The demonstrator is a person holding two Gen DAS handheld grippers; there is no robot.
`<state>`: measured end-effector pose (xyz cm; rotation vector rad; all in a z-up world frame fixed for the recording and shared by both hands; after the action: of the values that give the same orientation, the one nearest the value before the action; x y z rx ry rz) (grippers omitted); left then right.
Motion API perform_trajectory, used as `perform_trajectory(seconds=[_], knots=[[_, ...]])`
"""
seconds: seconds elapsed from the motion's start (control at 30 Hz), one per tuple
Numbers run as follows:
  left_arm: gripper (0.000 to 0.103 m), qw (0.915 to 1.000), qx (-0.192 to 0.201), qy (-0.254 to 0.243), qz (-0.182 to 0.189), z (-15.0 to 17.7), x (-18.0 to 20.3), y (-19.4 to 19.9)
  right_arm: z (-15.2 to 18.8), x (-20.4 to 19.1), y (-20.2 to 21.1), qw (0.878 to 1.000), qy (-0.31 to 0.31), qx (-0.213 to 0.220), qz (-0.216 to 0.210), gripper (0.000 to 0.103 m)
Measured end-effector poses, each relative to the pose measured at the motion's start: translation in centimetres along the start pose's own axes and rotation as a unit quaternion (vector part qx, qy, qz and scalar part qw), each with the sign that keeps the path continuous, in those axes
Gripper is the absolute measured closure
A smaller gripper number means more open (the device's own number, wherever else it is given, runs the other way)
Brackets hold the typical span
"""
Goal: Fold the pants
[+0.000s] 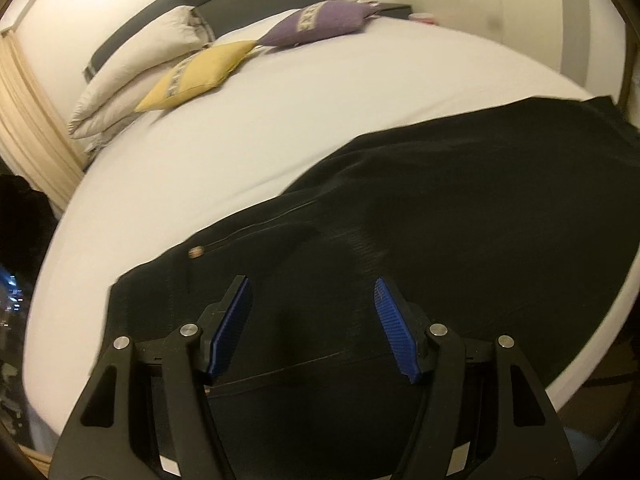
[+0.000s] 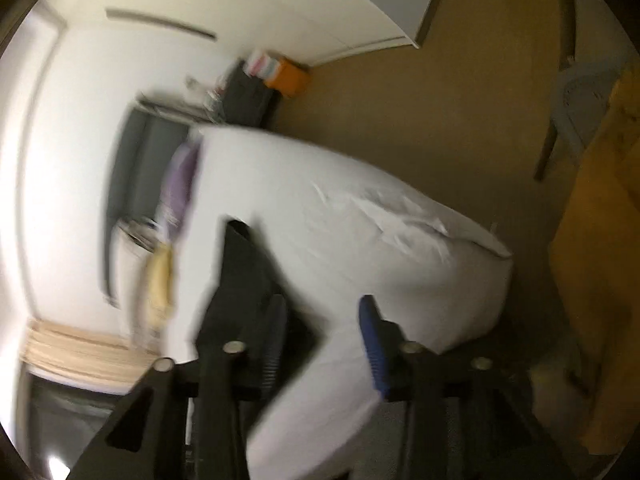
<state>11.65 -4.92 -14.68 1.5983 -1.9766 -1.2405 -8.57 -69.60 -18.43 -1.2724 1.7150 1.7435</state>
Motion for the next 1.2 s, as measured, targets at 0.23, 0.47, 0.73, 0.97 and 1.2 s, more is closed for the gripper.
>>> perform_trajectory(seconds=[0.23,0.47,0.73,0.97,1.2], knots=[[0.040,0.9988,0.026,-0.006,0.041,-2.4,5.3,2.6,3.3,-2.4,-4.4,0.997,-0.021,-0.063,-0.045,0.055],[0.038,0.9979,0.029,-0.004,0.058,-3.0,7.0,3.6,6.4,-1.5,-7.1,0.994,-0.064,-0.071,-0.059,0.055],[0.037,0.9969,0.023,-0.004,0.075,-2.6,7.4,3.0,6.5,-0.2,-8.0,0.988,-0.101,-0.061,-0.099,0.055],[0.037,0.9961,0.024,-0.007,0.085,-2.6,7.9,2.9,6.5,-0.9,-9.9,0.980,-0.129,-0.055,-0.139,0.055],[0.038,0.9946,0.022,-0.002,0.101,-2.8,8.8,2.9,7.4,-0.3,-10.3,0.973,-0.158,-0.040,-0.165,0.079]])
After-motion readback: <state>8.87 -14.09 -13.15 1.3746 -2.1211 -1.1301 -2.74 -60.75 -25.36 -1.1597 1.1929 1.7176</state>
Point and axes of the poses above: each gripper's, at about its wrist camera, not at the fingertips, and y roughly against the way its jaws point, x to its right, z to its underside, the point moved 2 cm from there along -y, roughly the way its jaws point, and after that the axes turned 1 degree about z, right-handed, at the moved point
